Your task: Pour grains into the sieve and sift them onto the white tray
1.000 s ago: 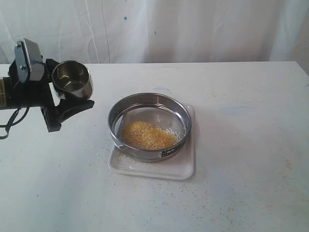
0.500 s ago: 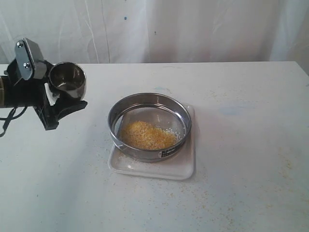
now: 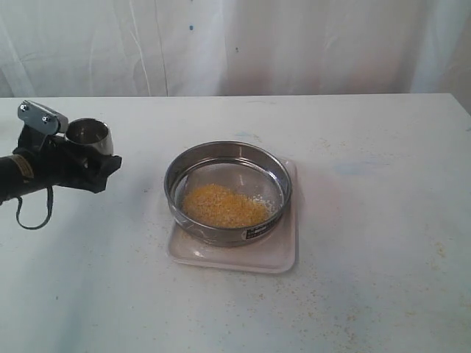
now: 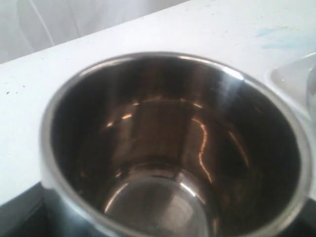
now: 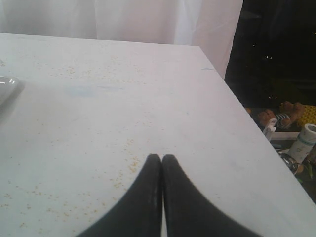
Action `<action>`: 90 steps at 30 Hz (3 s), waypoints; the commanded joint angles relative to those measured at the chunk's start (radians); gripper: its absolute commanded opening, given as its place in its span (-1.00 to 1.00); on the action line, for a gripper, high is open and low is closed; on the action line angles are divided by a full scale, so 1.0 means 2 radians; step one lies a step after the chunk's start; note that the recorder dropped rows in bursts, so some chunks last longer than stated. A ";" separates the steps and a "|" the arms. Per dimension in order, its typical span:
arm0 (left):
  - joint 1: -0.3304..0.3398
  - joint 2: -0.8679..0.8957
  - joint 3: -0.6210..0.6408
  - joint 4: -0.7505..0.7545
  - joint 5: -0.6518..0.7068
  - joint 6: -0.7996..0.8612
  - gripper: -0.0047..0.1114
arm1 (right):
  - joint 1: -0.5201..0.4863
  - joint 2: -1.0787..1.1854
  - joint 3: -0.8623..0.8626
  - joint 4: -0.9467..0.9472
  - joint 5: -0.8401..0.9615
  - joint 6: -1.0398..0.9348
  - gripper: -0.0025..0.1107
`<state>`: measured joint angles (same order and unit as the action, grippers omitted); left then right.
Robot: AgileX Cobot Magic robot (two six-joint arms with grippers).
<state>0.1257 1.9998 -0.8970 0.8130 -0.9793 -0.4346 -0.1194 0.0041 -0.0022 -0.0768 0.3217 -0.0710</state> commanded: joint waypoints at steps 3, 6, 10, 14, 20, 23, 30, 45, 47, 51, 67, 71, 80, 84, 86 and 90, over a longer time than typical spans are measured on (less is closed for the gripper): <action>0.001 0.034 0.000 -0.020 -0.026 0.042 -0.92 | 0.002 -0.002 0.001 -0.001 -0.005 -0.001 -0.95; 0.001 0.042 0.000 -0.020 -0.028 0.042 -0.92 | 0.002 -0.002 0.001 -0.001 -0.005 -0.001 -0.95; 0.001 0.044 0.000 -0.030 -0.034 0.042 -0.92 | 0.002 -0.002 0.001 -0.001 -0.005 -0.001 -0.95; 0.001 0.044 0.000 -0.032 -0.034 0.042 -0.92 | 0.002 -0.002 0.001 -0.001 -0.005 -0.001 -0.95; 0.001 0.044 0.000 -0.046 -0.016 0.035 -0.58 | 0.002 -0.002 0.001 -0.001 -0.005 -0.001 -0.95; 0.001 0.044 0.000 -0.065 0.008 0.033 -0.18 | 0.002 -0.002 0.001 -0.001 -0.005 -0.001 -0.95; 0.001 0.044 0.000 -0.101 0.013 0.035 0.73 | 0.002 -0.002 0.001 -0.001 -0.005 -0.001 -0.95; 0.001 -0.029 0.000 -0.006 -0.061 -0.007 0.89 | 0.002 -0.002 0.001 -0.001 -0.005 -0.001 -0.95; 0.001 -0.060 0.000 0.005 -0.058 -0.017 0.89 | 0.002 -0.002 0.001 -0.001 -0.005 -0.001 -0.95; 0.001 -0.151 0.000 0.024 -0.023 -0.080 0.89 | 0.002 -0.002 0.001 -0.001 -0.005 -0.001 -0.95; 0.001 -0.472 0.000 0.032 0.708 -0.179 -0.91 | 0.002 -0.002 0.001 -0.001 -0.005 -0.001 -0.95; 0.003 -0.543 0.079 0.011 0.743 -0.187 -0.92 | 0.002 -0.002 0.001 -0.001 -0.005 -0.001 -0.95; 0.003 -0.698 0.244 -0.048 0.564 -0.208 -0.92 | 0.002 -0.002 0.001 -0.001 -0.005 -0.001 -0.95; 0.003 -0.834 0.250 -0.048 0.518 -0.290 -0.92 | 0.002 -0.002 0.001 -0.001 -0.005 -0.001 -0.95; 0.003 -0.889 0.250 -0.027 0.497 -0.277 -0.92 | 0.002 -0.002 0.001 -0.001 -0.005 -0.001 -0.95; 0.001 -0.952 0.250 -0.023 0.512 -0.268 -0.92 | 0.002 -0.002 0.001 -0.001 -0.005 -0.001 -0.95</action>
<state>0.1313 0.1703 -0.3983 0.7499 0.0402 -0.9813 -0.1194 0.0041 -0.0022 -0.0768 0.3217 -0.0710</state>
